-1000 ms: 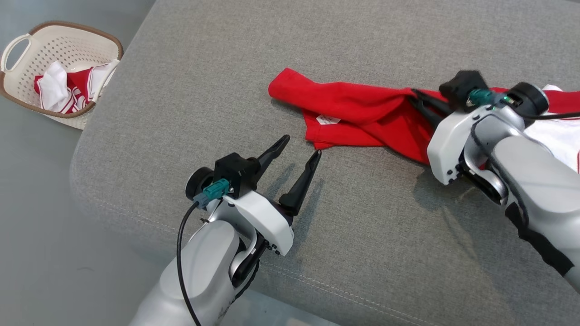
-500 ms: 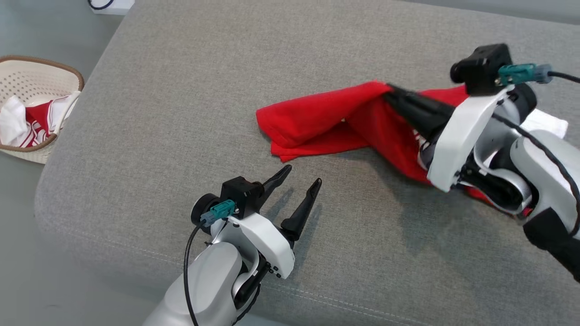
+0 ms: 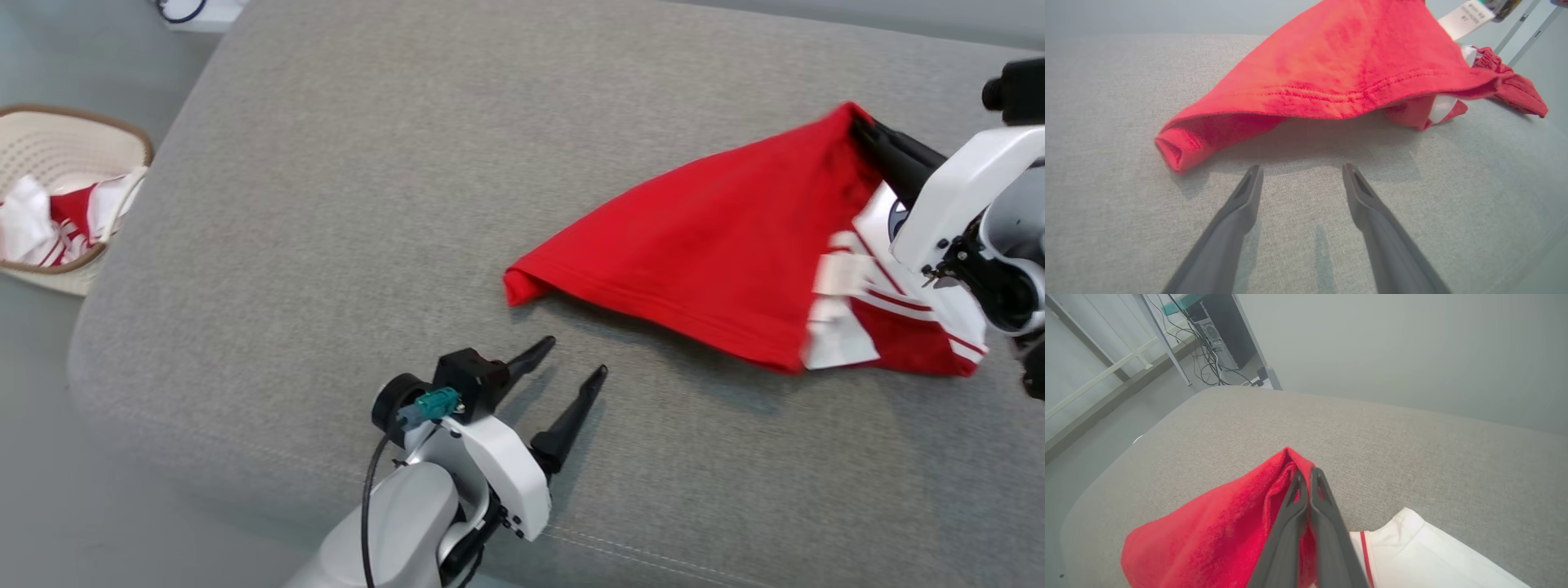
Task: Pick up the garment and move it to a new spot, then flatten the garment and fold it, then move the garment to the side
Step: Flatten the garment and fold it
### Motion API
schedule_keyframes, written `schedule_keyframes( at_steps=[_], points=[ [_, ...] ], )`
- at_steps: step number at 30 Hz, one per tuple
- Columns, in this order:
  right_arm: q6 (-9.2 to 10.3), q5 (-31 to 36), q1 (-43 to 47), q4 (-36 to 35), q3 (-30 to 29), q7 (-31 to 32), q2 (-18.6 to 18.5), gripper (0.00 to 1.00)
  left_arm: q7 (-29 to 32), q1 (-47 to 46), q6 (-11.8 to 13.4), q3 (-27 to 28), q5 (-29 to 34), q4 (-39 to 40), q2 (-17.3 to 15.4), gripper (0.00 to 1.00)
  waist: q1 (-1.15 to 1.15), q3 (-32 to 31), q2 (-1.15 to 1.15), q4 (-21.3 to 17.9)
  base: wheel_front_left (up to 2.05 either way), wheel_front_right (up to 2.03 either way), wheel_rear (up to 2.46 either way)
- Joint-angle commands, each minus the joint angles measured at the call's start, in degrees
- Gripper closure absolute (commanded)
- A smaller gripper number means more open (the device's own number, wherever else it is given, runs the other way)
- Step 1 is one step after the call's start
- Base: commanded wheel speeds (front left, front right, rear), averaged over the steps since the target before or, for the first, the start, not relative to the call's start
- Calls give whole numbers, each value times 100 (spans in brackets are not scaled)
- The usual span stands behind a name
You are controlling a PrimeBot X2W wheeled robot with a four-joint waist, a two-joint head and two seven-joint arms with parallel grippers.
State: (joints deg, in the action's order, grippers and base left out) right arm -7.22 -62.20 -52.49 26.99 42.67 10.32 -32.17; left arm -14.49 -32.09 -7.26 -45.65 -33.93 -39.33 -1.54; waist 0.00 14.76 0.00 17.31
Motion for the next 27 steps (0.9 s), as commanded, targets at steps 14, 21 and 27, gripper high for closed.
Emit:
schedule_keyframes(
  at_steps=[14,21,27],
  points=[
    [-26,1599,-632,2812,92,-1094,976,0,-51,-246,-22,-303,-48,519,-134,0,0,11,0,184,0,0,0],
    [-26,1710,-384,3083,-269,-1678,612,0,-51,-466,113,-641,367,764,-134,0,0,-66,0,-370,0,0,0],
    [-26,1504,101,2850,-521,-1929,610,0,-51,-727,435,-1171,644,614,-134,0,0,-25,0,-859,0,0,0]
  ],
)
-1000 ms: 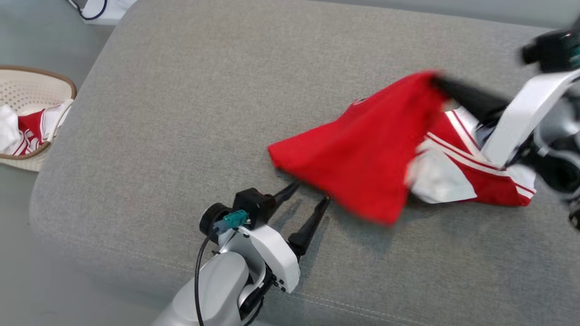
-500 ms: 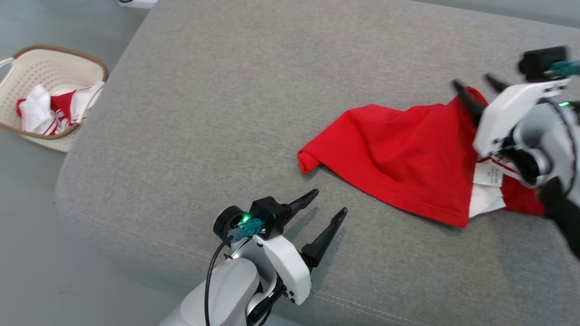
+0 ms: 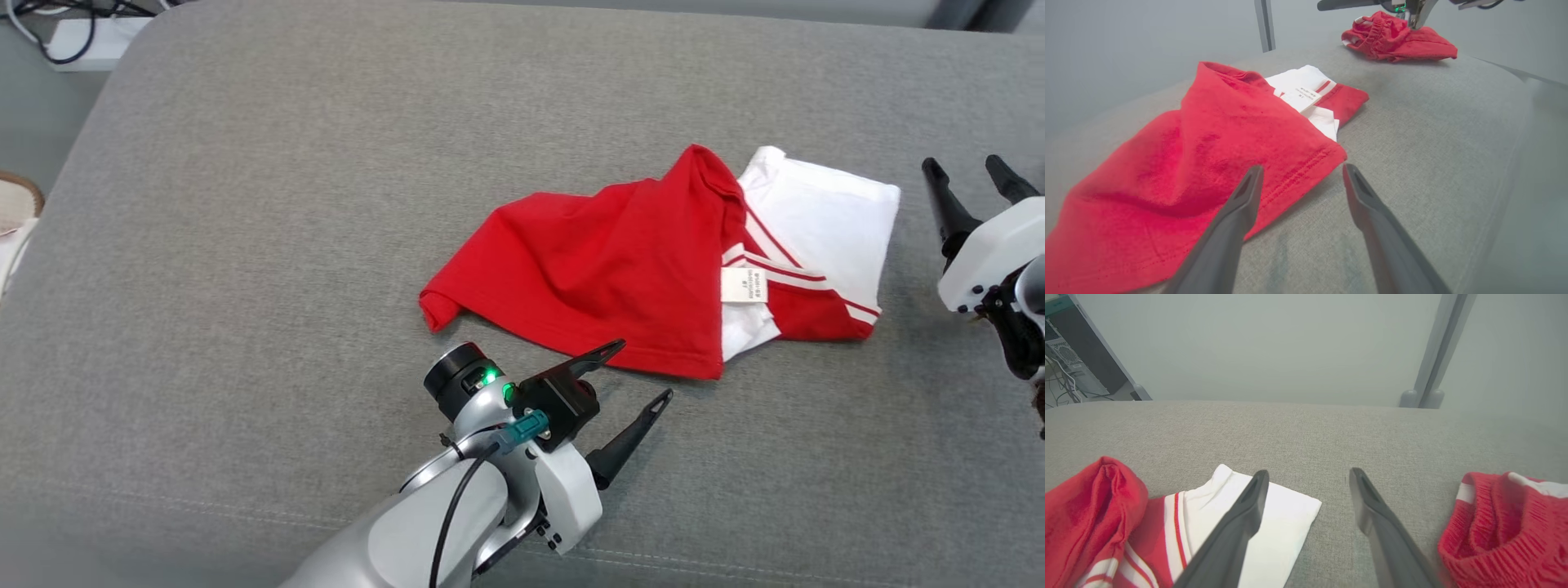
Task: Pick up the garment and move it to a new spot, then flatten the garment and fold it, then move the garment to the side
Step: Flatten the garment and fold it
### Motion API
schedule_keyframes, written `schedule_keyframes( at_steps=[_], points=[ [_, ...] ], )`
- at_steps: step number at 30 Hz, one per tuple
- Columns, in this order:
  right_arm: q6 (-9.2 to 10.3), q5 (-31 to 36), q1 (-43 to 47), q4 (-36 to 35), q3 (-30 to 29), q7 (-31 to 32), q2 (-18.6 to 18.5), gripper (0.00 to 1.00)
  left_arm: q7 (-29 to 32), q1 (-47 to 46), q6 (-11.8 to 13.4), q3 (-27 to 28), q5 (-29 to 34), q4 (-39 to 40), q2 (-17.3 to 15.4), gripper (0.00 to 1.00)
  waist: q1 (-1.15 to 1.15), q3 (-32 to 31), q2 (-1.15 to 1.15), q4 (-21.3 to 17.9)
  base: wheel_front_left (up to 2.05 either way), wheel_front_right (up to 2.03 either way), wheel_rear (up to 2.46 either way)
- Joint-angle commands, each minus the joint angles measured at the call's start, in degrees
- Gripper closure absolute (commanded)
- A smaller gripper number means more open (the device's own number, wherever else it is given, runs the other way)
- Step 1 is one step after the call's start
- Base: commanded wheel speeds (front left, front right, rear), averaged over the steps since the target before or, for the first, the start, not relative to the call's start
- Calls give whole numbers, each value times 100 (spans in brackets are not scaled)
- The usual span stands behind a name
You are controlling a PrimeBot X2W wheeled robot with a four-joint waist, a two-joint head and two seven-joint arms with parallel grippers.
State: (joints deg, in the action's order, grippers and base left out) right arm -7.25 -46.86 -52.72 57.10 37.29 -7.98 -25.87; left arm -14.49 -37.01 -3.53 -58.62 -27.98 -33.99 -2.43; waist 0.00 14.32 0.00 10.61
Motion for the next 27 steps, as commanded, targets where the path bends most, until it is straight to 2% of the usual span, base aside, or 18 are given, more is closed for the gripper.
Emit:
schedule_keyframes(
  at_steps=[1,6,10,15,27],
  points=[
    [-24,-61,196,-214,-21,-130,0,0,-51,-265,124,39,93,24,-45,0,0,23,0,-261,0,0,0],
    [-24,-98,539,-516,-177,-220,90,0,-51,-392,433,-339,196,-285,-45,0,0,52,0,-668,0,0,0],
    [-24,-47,684,-683,-283,-233,142,0,-51,-508,599,-479,254,-432,-45,0,0,91,0,-927,0,0,0],
    [-24,25,849,-832,-453,-206,188,0,-51,-678,963,-581,504,-601,-44,0,0,131,0,-1155,0,0,0],
    [-24,272,1138,-1062,-881,-129,268,0,-51,-743,1115,-736,673,-981,-44,0,0,171,0,-1284,0,0,0]
  ],
)
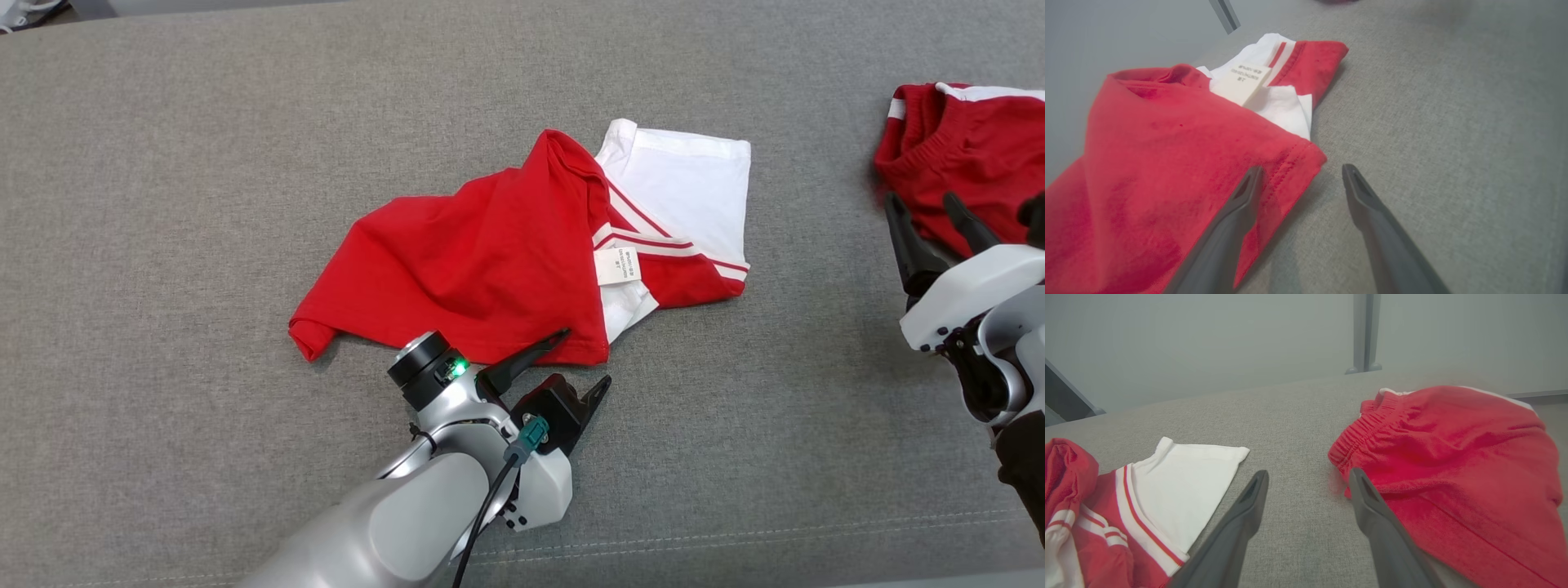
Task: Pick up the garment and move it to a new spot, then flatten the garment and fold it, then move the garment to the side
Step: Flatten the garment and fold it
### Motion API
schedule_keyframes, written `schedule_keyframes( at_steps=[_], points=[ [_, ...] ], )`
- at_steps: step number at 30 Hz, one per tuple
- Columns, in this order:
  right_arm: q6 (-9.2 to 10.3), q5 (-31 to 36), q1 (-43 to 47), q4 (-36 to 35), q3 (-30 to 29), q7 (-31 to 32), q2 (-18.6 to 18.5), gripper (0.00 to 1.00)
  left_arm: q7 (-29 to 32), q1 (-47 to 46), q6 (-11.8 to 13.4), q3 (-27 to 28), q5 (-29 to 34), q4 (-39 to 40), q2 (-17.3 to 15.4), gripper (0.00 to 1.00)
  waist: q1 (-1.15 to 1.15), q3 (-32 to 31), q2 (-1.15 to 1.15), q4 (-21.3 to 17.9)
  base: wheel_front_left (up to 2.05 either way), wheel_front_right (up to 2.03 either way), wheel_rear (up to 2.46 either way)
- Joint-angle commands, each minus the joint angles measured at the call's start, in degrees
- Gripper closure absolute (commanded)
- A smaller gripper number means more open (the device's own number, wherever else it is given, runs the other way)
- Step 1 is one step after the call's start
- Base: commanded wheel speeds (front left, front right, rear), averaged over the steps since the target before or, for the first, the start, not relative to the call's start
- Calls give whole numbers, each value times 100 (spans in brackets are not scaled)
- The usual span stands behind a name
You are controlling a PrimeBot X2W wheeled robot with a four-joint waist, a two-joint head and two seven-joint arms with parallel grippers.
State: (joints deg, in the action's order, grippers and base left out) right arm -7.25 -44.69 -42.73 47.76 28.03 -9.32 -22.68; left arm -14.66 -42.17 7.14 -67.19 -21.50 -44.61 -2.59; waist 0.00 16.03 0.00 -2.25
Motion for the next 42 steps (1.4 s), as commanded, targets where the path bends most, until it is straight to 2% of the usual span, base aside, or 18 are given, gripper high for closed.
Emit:
schedule_keyframes(
  at_steps=[1,2,8,11,17,18,20,21,22,23,29,37,42],
  points=[
    [-24,78,149,-153,5,17,-30,0,-34,-229,45,118,26,52,-29,5,0,6,0,-6,0,0,0],
    [-24,108,158,-178,-30,32,-10,0,-34,-232,45,118,28,25,-29,11,0,10,0,-17,0,0,0],
    [-24,290,232,-329,-215,157,103,0,-34,-248,80,108,64,-45,-29,9,0,53,0,-105,0,0,0],
    [-24,365,289,-391,-314,213,130,0,-34,-255,73,83,77,-68,-29,12,0,65,0,-141,0,0,0],
    [-24,515,412,-471,-522,326,220,0,-34,-273,151,44,48,-148,-29,9,0,55,0,-197,0,0,0],
    [-24,553,423,-488,-547,338,236,0,-34,-275,158,30,24,-192,-29,18,0,56,0,-208,0,0,0],
    [-24,599,448,-520,-607,370,281,0,-34,-286,176,8,-31,-286,-29,51,0,59,0,-230,0,0,0],
    [-24,642,457,-542,-628,377,289,0,-34,-299,180,-3,-59,-338,-29,64,0,63,0,-241,0,0,0],
    [-24,666,467,-564,-659,389,304,0,-34,-322,190,-16,-71,-374,-29,85,0,67,0,-251,0,0,0],
    [-24,681,477,-586,-695,402,320,0,-34,-341,194,-24,-86,-401,-29,100,0,70,0,-258,0,0,0],
    [-24,773,574,-726,-892,455,336,0,-34,-338,166,44,-255,-430,-29,100,0,30,0,-223,0,0,0],
    [-24,790,759,-1011,-1051,522,357,0,-34,-257,24,417,-341,24,-31,100,0,-106,0,89,0,0,0],
    [-24,667,936,-1536,-840,602,388,0,-34,-186,-92,775,-225,599,-323,100,0,-227,0,424,0,0,0]
  ],
)
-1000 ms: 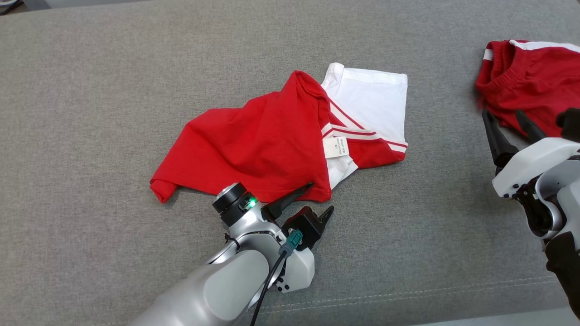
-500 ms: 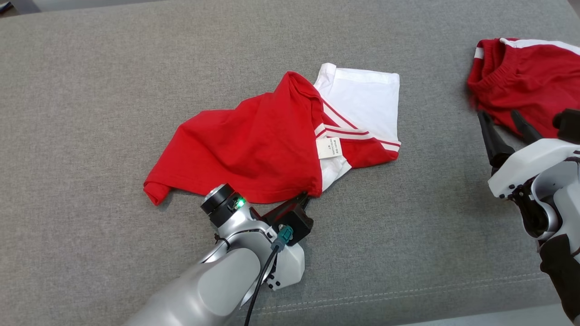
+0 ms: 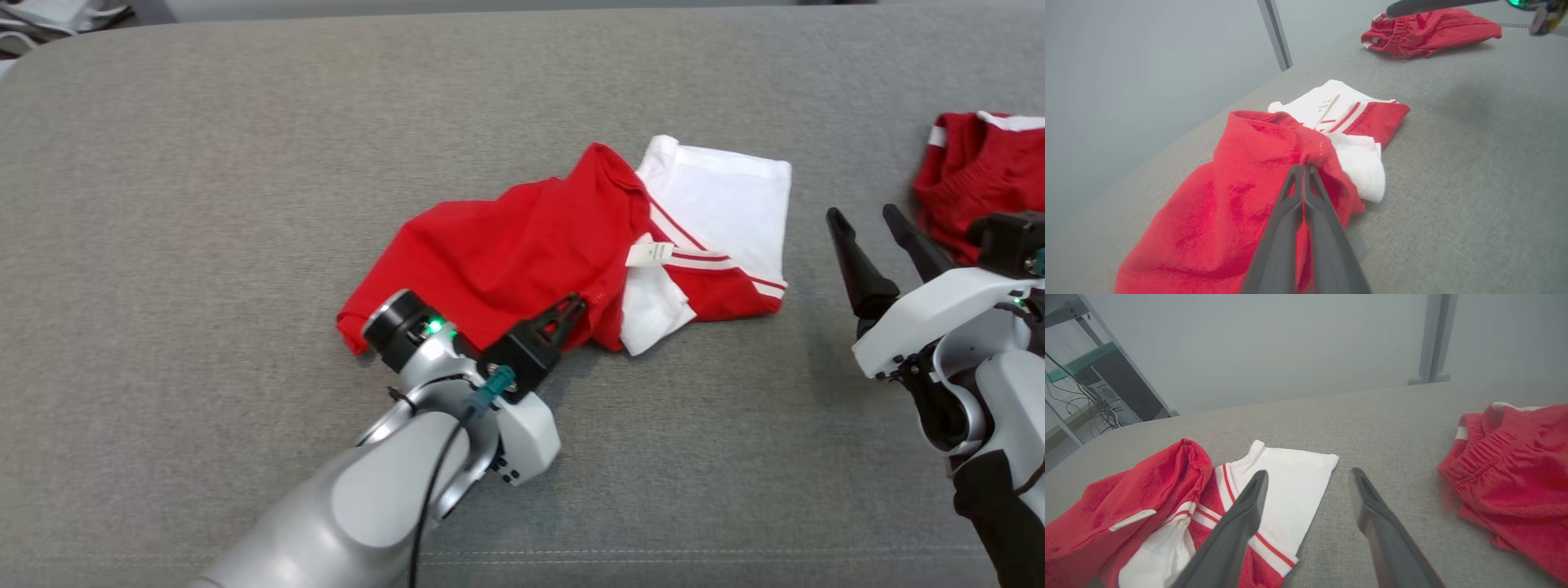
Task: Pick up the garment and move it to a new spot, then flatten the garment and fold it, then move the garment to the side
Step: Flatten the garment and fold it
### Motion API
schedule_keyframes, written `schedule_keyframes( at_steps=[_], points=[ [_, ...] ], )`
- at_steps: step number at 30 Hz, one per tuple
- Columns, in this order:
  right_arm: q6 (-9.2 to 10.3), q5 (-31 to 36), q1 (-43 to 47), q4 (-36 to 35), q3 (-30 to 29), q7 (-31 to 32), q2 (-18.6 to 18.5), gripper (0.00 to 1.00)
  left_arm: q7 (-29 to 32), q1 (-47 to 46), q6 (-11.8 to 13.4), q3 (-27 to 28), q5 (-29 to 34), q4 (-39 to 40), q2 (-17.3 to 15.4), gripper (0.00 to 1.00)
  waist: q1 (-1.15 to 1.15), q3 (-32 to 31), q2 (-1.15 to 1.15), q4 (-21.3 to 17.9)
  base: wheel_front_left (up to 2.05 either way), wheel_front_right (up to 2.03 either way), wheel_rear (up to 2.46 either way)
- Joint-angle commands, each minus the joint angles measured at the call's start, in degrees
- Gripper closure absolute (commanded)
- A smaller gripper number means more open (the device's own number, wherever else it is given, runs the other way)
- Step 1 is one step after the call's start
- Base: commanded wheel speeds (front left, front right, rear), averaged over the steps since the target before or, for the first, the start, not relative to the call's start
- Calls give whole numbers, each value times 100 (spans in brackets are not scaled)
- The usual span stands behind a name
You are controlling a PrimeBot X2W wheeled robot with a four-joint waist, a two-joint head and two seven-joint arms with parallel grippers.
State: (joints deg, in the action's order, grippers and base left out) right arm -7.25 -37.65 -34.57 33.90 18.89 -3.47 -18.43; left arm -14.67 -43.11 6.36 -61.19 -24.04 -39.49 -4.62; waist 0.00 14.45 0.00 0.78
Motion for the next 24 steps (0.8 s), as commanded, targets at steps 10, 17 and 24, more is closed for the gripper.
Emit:
schedule_keyframes(
  at_steps=[10,17,24],
  points=[
    [-24,-327,591,-1123,840,308,-321,0,50,277,-84,556,87,1164,-1343,100,0,-247,0,668,0,0,0],
    [-24,-414,782,-1394,1130,545,-489,0,341,386,74,897,-96,1806,-2240,100,0,-252,0,789,0,0,0],
    [-24,-451,823,-1459,1211,525,-536,0,643,73,87,1395,-203,2546,-3329,100,0,-207,0,802,0,0,0]
  ],
)
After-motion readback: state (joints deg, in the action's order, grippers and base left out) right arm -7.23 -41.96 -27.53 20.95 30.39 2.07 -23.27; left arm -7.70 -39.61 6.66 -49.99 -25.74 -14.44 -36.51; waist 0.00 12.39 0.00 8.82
